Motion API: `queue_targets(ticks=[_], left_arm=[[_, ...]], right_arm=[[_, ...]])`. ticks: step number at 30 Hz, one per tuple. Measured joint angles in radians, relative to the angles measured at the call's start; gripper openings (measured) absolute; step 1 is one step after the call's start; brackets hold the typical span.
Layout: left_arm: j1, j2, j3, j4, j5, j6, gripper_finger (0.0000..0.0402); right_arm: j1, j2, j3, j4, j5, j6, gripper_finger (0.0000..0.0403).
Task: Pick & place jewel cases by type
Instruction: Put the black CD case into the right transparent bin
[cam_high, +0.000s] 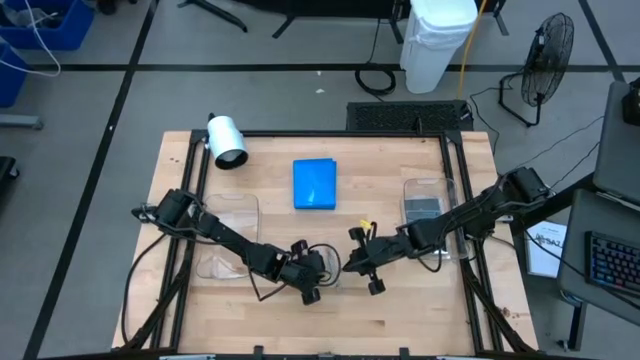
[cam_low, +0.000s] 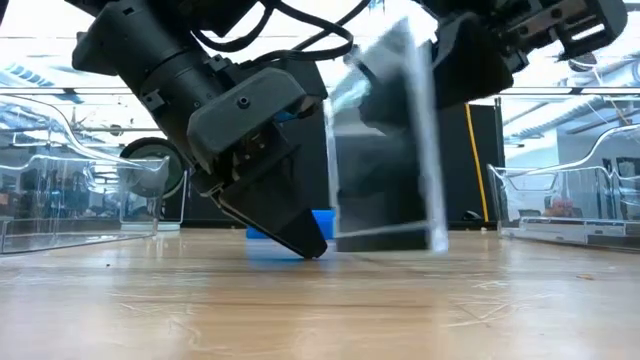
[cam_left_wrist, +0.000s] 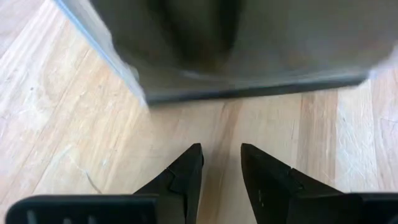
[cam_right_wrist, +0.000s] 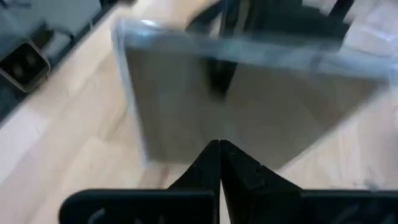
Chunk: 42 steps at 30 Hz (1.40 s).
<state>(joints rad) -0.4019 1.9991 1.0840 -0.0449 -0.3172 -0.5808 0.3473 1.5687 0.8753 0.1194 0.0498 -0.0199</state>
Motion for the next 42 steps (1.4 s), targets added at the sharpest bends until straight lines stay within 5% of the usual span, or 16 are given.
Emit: queue_targets(ticks=[18,25,30,35,42], left_arm=[[-0.002,-0.001,0.001,-0.003,0.001,0.000,0.0120],[-0.002,-0.001,0.001,-0.004,0.001,0.001,0.0120],[-0.003,-0.002,0.002,-0.005,0.002,0.001,0.0120],[-0.003,-0.002,0.002,-0.005,0.003,0.001,0.0120],[-0.003,-0.002,0.002,-0.005,0.004,0.001,0.0120]], right_arm=[[0.001,-0.002,-0.004,0.033,0.000,0.010,0.0127],[0.035,-0.027,0.005,0.011,0.092,-0.157,0.0177],[0.049,-0.026,0.099,-0.166,0.232,-0.262,0.0184],[0.072,-0.026,0.189,-0.317,0.266,-0.321,0.0176],[0.171,-0.026,0.221,-0.358,0.366,-0.468,0.0180]])
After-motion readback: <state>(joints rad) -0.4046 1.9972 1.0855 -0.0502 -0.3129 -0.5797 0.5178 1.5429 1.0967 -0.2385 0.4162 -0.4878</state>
